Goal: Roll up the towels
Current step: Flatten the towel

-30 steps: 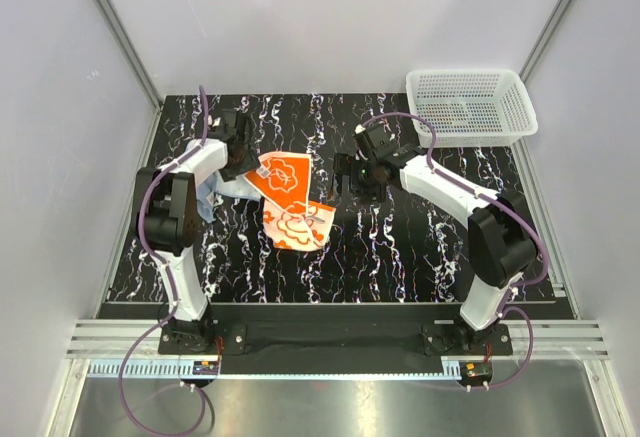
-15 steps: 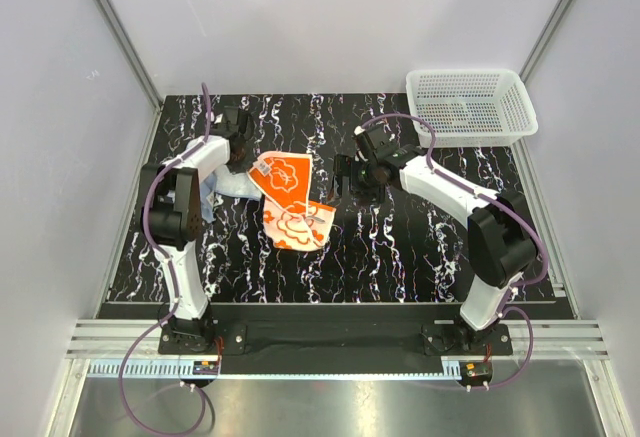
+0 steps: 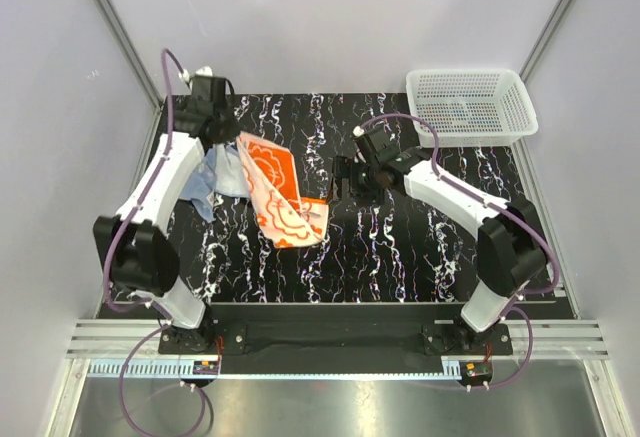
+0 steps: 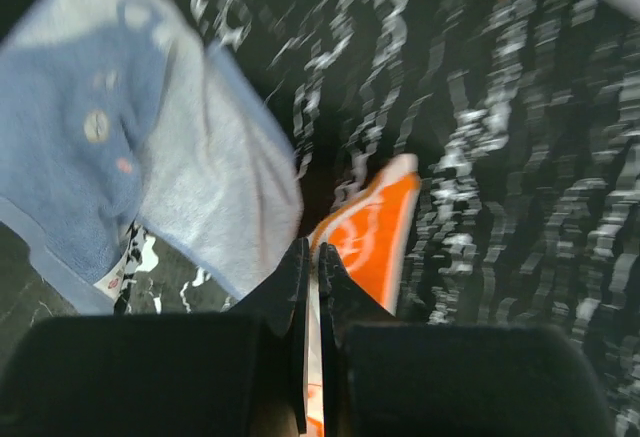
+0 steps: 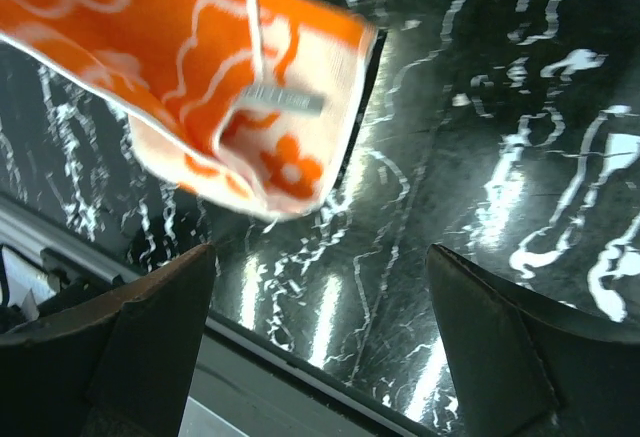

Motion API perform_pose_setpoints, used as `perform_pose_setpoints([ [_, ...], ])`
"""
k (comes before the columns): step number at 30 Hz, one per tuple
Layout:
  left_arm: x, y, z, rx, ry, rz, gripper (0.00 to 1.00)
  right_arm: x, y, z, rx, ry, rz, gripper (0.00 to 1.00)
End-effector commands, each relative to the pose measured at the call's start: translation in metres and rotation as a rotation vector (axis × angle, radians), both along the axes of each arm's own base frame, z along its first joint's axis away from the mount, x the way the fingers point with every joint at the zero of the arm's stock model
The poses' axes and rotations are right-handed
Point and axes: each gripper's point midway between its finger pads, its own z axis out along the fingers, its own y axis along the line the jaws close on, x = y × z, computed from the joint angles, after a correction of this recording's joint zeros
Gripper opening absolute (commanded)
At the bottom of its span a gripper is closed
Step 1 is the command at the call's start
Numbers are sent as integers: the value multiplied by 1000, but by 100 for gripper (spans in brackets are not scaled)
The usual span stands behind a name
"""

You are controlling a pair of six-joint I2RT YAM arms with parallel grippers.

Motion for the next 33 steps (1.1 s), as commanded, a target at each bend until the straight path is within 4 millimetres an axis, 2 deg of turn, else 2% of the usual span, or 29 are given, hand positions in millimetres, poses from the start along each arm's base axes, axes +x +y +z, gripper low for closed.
perform_pose_setpoints([
  [1, -17, -8, 99, 24, -190, -63, 0, -10, 27, 42, 74, -106, 89, 92],
  [3, -28, -9, 120, 34, -211, -70, 0, -16, 38, 47, 76, -117, 110, 92],
  [4, -32, -11, 144, 29, -259, -75, 0, -17, 41, 52, 81, -124, 111, 92],
  [6, -49, -10, 173, 28, -315, -76, 0, -19, 46, 55, 86, -129, 115, 91],
  [8, -66, -8, 210, 7, -404, -81, 0, -24, 53, 61, 101, -139, 131, 91],
  [10, -76, -10, 234, -9, -464, -99, 0, -27, 56, 66, 111, -151, 140, 91],
  [11, -85, -8, 261, -22, -522, -103, 0, -27, 57, 68, 117, -156, 138, 91],
  [13, -87, -12, 283, -31, -556, -129, 0, -27, 57, 70, 126, -160, 131, 91],
  [14, -97, -13, 307, -47, -603, -144, 0, -27, 57, 72, 127, -164, 130, 91],
  [15, -91, -23, 310, -67, -600, -186, 0, -27, 57, 74, 130, -167, 124, 91],
  [17, -96, -38, 325, -109, -627, -251, 0, -25, 53, 78, 126, -185, 111, 91],
  [18, -101, -45, 340, -125, -668, -276, 0, -25, 50, 78, 114, -187, 102, 91],
  [19, -107, -61, 345, -128, -682, -318, 0, -25, 46, 83, 111, -203, 91, 91],
  [21, -116, -75, 358, -146, -725, -356, 0, -23, 35, 82, 72, -225, 55, 92],
  [22, -124, -88, 366, -169, -752, -400, 0, -21, 28, 89, 61, -253, 29, 92],
  [24, -130, -96, 374, -187, -777, -426, 0, -23, 18, 87, 39, -268, 13, 92],
  [26, -130, -91, 373, -177, -781, -400, 0, -24, 9, 95, 31, -299, -7, 93],
  [28, -121, -78, 364, -122, -762, -325, 0, -27, 4, 98, 29, -316, -6, 94],
  [30, -114, -70, 356, -96, -741, -287, 0, -29, 3, 98, 25, -324, 16, 94],
  [31, -103, -65, 341, -86, -708, -264, 0, -30, 5, 98, 31, -322, 29, 94],
  [33, -103, -55, 335, -83, -703, -241, 0, -32, 12, 93, 47, -315, 66, 94],
])
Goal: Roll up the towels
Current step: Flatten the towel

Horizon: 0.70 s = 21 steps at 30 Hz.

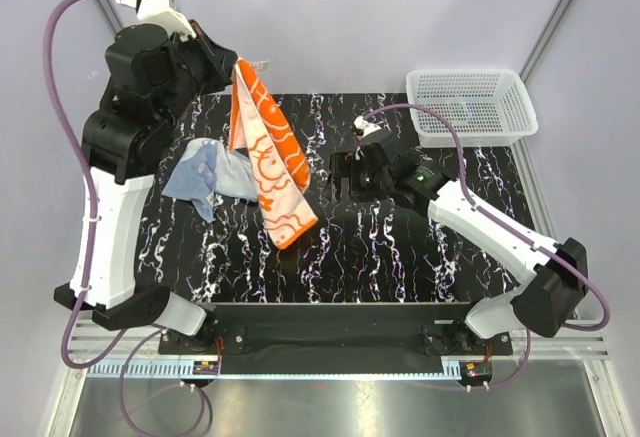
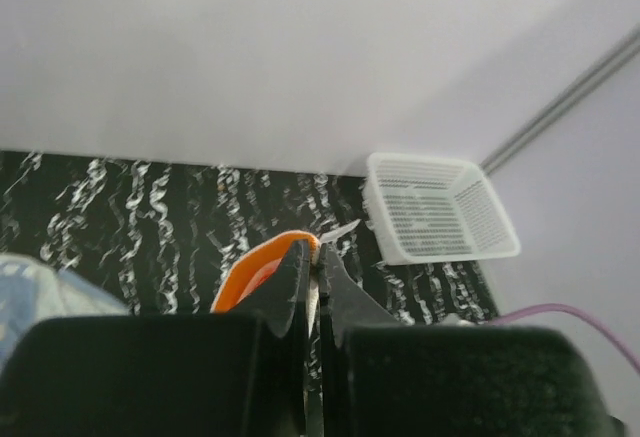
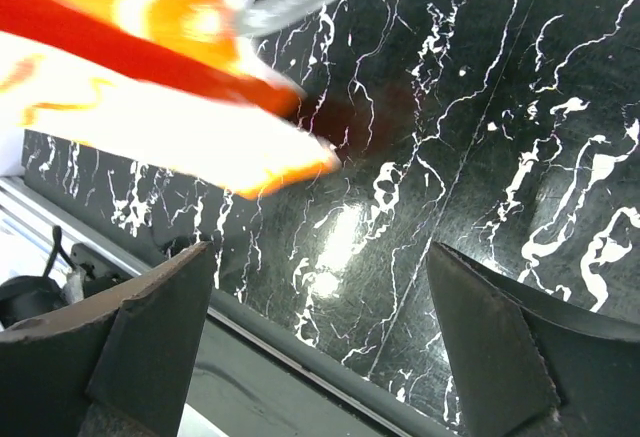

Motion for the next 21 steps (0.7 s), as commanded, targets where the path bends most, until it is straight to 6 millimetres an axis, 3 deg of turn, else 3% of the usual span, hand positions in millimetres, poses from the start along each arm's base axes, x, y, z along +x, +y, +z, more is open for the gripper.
perform_pose_setpoints([
  [1, 13, 29, -2, 1, -34, 103, 0, -5, 8, -5, 6, -12, 69, 94],
  [3, 24, 41, -38, 42, 35, 142, 0, -6, 17, -13, 31, -6, 106, 93],
  [5, 38, 47, -88, 71, 130, 152, 0, -14, 26, -18, 74, 11, 159, 93],
  [7, 44, 65, -111, 59, 167, 188, 0, -19, 33, -32, 111, 26, 200, 93],
  [8, 48, 67, -152, 76, 252, 180, 0, -21, 35, -38, 121, 37, 209, 93],
  [11, 50, 84, -187, 86, 314, 218, 0, -25, 43, -64, 127, 81, 250, 93],
  [12, 49, 89, -208, 103, 358, 226, 0, -26, 46, -77, 120, 106, 259, 93],
  [15, 48, 94, -229, 119, 384, 234, 0, -22, 53, -102, 100, 152, 267, 92],
  [20, 49, 98, -239, 123, 393, 242, 0, -2, 60, -124, 58, 176, 235, 90],
  [21, 49, 99, -240, 124, 396, 245, 0, 1, 60, -136, 43, 196, 226, 90],
])
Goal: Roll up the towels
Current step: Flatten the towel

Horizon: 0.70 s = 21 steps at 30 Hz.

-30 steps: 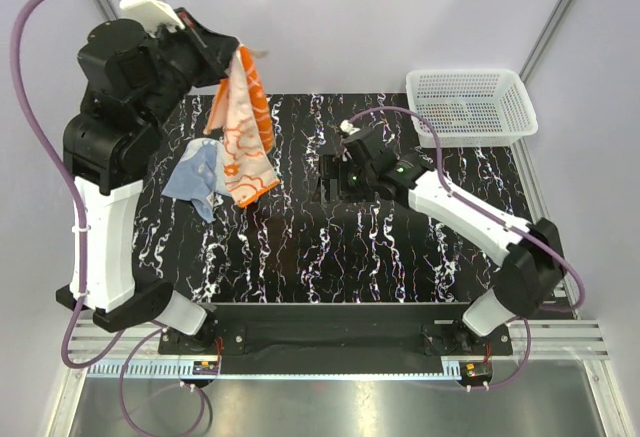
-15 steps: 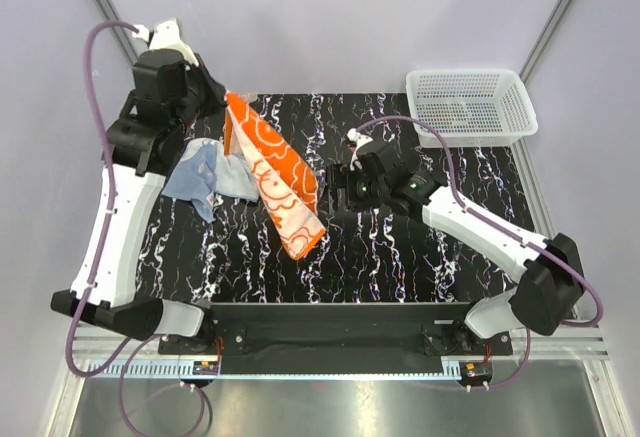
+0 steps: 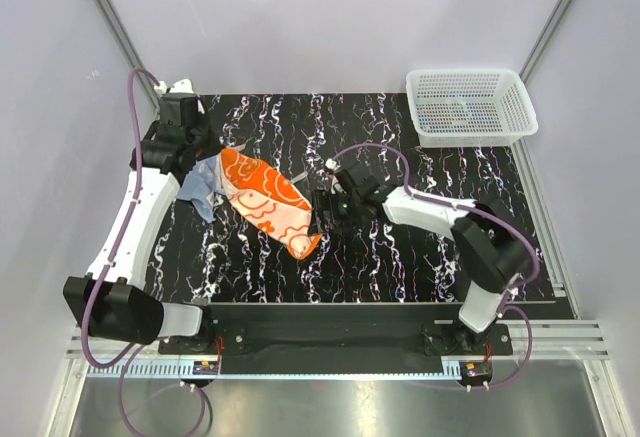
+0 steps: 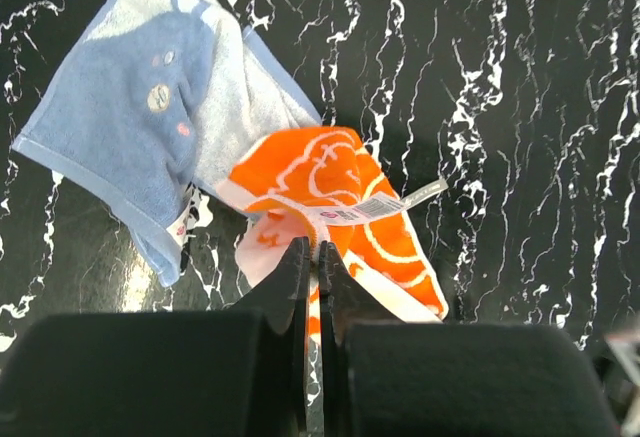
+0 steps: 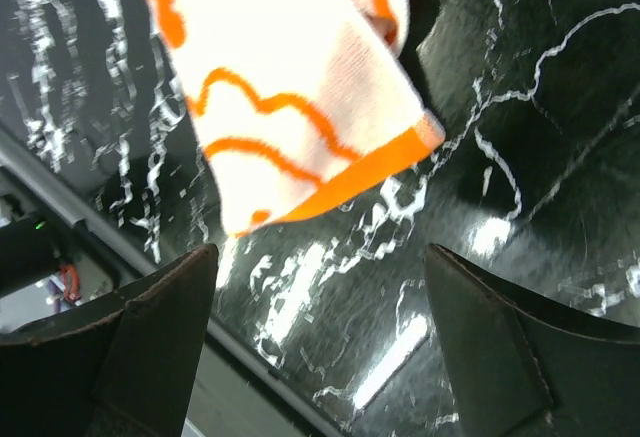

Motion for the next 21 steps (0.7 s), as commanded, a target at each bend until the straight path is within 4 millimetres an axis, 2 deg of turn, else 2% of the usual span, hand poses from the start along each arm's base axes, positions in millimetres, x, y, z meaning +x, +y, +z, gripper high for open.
perform_pose_setpoints([
  [1, 9, 1, 37, -16, -151, -12, 0, 24, 19, 6, 39, -49, 6, 89],
  [7, 9, 3, 32, -16, -145, -7, 0, 40, 14, -23, -46, -12, -66, 81],
  [16, 9, 3, 27, -19, -135, -9, 0, 55, 5, -36, -124, -15, -160, 62],
  [21, 10, 2, 25, -21, -135, -9, 0, 56, 8, -43, -128, 17, -174, 52],
])
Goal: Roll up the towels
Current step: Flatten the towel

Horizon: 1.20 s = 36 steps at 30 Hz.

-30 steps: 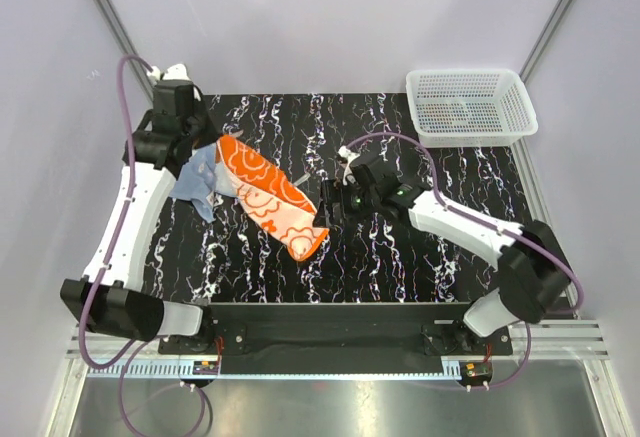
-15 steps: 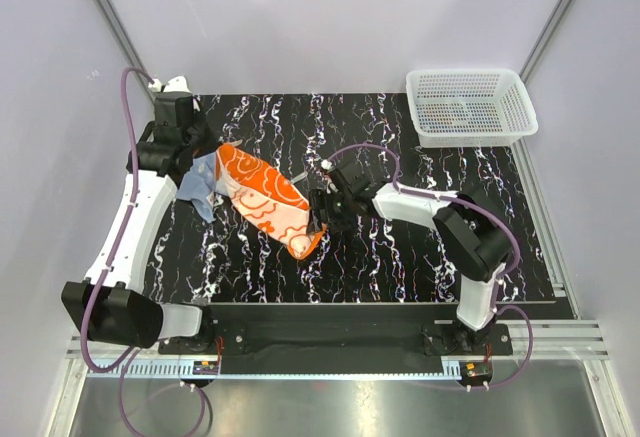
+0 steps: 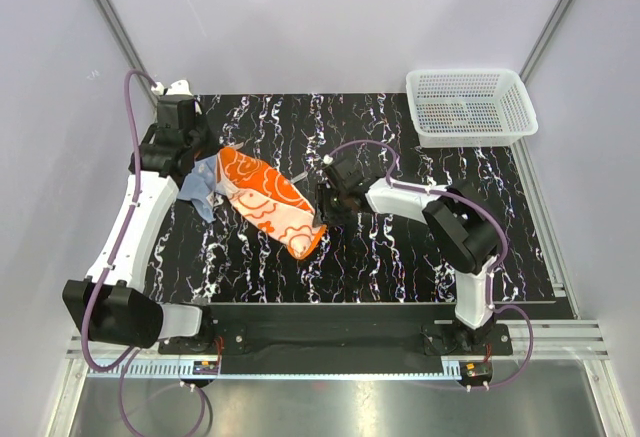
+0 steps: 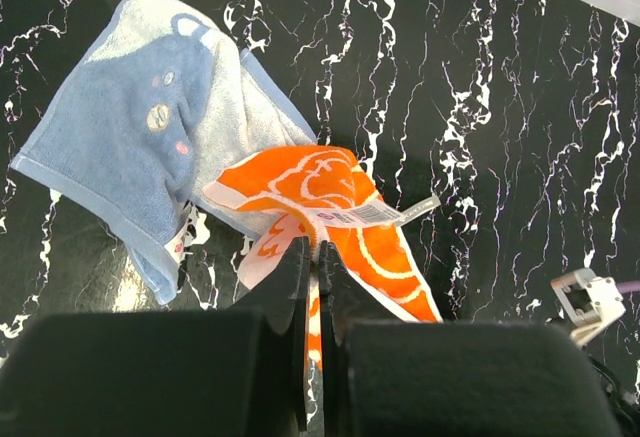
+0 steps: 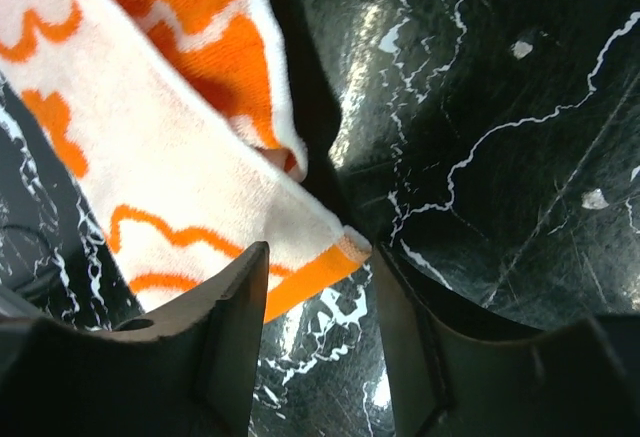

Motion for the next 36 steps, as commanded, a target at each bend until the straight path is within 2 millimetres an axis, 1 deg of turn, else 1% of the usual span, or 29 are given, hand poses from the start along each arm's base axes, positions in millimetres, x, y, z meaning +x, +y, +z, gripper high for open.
perform_pose_setpoints([
  [1, 5, -1, 21, -10, -84, -12, 0, 12, 2, 2, -5, -9, -44, 51],
  [3, 5, -1, 21, -8, -84, -13, 0, 11, 2, -2, -5, 3, -46, 49],
  [4, 5, 0, 20, -8, -82, -13, 0, 10, 2, -4, -7, 10, -45, 48],
  [5, 5, 0, 20, -7, -83, -12, 0, 10, 1, -5, -8, 11, -49, 44],
  [11, 6, -1, 16, -11, -76, -13, 0, 7, 0, -8, -8, 27, -56, 36],
  [14, 6, -1, 16, -9, -78, -12, 0, 6, 1, -12, -11, 37, -55, 27],
  [18, 5, 0, 15, -6, -77, -10, 0, 5, 4, -16, -5, 50, -45, 11],
  [19, 5, 0, 16, -5, -80, -11, 0, 4, 5, -16, 2, 55, -40, 5],
  [20, 5, 0, 16, -5, -80, -11, 0, 4, 4, -18, -1, 54, -39, 1],
  [25, 4, 0, 17, -7, -81, -12, 0, 3, 2, -17, -3, 49, -50, 0],
  [28, 5, -3, 20, -19, -85, -24, 0, 8, 0, -2, 4, 9, -59, 0],
  [29, 6, -4, 20, -20, -81, -29, 0, 8, -3, 8, 0, -7, -62, 0],
  [31, 5, -5, 24, -25, -75, -33, 0, 17, -13, 24, -22, -50, -92, 0],
  [32, 5, -6, 31, -31, -85, -35, 0, 21, -19, 40, -19, -76, -96, 0],
  [33, 4, -7, 31, -33, -73, -35, 0, 23, -23, 49, -5, -86, -92, 0],
  [34, 4, -8, 33, -42, -72, -37, 0, 34, -36, 59, -2, -104, -100, 0],
  [35, 5, -10, 41, -50, -85, -41, 0, 38, -42, 77, 21, -133, -106, 0],
  [36, 5, -11, 41, -55, -79, -47, 0, 43, -51, 86, 24, -146, -114, 0],
])
